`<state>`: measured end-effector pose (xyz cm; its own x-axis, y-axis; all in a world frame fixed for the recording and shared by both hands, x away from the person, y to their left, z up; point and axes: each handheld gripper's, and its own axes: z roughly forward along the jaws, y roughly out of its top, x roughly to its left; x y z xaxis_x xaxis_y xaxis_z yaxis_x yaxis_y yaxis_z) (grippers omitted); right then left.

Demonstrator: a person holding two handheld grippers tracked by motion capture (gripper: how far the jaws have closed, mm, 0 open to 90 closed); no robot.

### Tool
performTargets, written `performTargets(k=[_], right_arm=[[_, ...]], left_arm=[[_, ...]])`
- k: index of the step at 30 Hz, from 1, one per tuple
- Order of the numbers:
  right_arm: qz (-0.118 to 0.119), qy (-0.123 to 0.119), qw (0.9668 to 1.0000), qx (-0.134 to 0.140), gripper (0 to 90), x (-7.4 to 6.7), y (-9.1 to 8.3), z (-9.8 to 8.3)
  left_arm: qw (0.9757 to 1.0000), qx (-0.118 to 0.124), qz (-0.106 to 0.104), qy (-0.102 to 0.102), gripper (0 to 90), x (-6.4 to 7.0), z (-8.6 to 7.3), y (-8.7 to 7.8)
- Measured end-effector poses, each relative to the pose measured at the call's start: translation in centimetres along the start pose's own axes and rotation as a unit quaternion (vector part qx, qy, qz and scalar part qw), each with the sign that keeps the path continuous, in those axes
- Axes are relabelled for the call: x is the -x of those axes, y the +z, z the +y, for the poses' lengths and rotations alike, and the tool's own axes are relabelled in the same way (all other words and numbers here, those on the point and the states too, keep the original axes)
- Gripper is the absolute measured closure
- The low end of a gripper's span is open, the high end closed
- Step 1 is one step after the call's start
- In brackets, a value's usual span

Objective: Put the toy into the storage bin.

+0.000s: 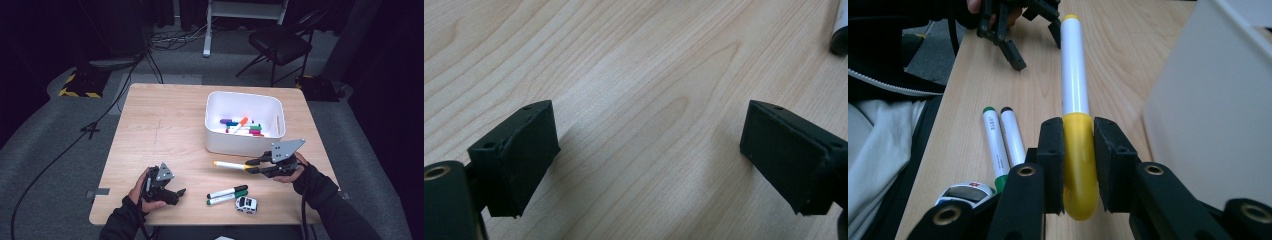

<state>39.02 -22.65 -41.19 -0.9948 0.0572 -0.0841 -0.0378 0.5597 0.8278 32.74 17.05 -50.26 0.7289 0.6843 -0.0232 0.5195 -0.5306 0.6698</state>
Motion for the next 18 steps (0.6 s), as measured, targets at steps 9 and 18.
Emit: performTargets(k=[9, 18], right_arm=[[-0.026, -0.024, 0.9993, 0.014, 75.2, 0.0, -3.7, 2.2], [-0.054, -0.032, 0.9978, 0.021, 75.2, 0.7, -6.2, 3.8]], left_arm=[[1.0, 0.0, 0.0, 0.0, 8.9, 0.0, 0.0, 0.0], [1.0, 0.0, 0.0, 0.0, 8.8, 0.0, 0.0, 0.0]])
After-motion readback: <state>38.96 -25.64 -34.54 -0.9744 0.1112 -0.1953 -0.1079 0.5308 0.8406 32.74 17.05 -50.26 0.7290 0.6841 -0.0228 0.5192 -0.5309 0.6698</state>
